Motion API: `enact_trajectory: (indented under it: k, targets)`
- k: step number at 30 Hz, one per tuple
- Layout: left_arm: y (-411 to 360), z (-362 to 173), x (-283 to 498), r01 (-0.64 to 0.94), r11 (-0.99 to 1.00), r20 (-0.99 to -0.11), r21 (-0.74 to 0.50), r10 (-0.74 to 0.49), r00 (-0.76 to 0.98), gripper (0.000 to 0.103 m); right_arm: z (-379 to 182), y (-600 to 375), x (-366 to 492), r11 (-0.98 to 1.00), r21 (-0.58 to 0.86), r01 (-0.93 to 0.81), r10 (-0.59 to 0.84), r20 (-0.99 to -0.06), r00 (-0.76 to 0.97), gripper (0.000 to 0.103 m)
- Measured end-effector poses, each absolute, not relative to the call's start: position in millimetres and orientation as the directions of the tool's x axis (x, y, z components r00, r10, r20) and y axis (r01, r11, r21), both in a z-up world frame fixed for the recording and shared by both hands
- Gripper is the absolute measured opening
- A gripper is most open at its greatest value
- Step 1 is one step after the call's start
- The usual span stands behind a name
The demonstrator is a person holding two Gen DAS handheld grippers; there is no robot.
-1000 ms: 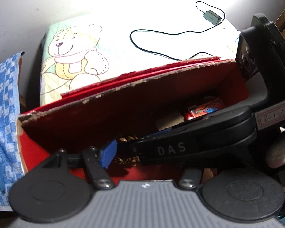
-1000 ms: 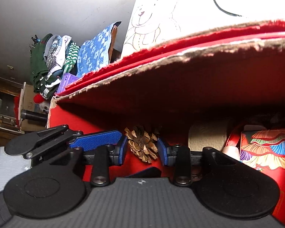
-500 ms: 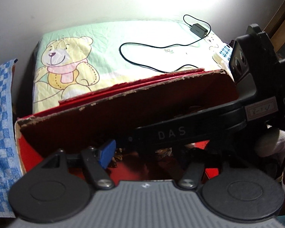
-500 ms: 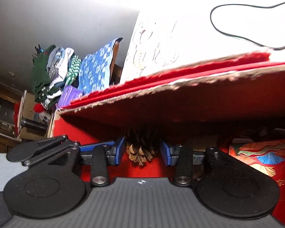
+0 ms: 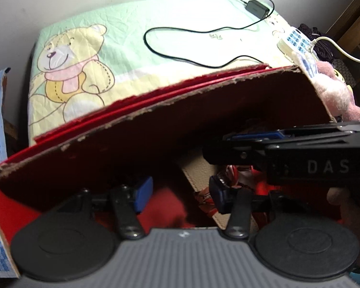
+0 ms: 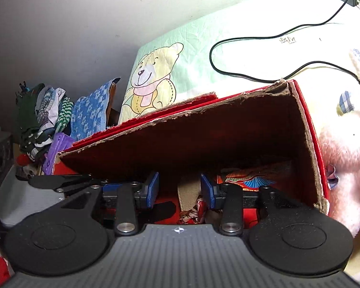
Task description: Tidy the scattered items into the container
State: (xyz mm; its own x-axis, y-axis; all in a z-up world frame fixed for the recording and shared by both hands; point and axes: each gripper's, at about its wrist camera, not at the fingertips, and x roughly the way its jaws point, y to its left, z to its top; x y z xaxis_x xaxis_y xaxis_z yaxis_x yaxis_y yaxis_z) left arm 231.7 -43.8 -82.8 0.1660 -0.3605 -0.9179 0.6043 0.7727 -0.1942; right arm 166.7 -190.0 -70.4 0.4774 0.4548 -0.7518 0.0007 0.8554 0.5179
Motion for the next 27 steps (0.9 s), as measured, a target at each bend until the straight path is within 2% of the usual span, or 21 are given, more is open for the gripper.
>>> enact_trajectory:
  k: [6,15,18,27]
  targets:
    - [-47,-99,238,0.577,0.804,-0.942,-0.146,-0.29,0.167,0.043,-69,-188,165,0.867,0.498,-0.01,0.427,-0.732,0.531,0.041]
    - [-29,-104,250,0.455,0.89,-0.964,-0.032,-0.147,0.22,0.045,-68,-189,163,0.872,0.49,-0.017,0.417,-0.722,0.552,0.04]
    - [-19,-100,252,0.411,0.911,-0.962,0.024,-0.091,0.258,0.048,-67,-189,163,0.872,0.489,-0.016,0.414,-0.721,0.555,0.04]
    - [-12,-96,251,0.393,0.92,-0.955,0.009,-0.108,0.275,0.052,-67,-188,160,0.875,0.484,-0.02,0.412,-0.721,0.558,0.04]
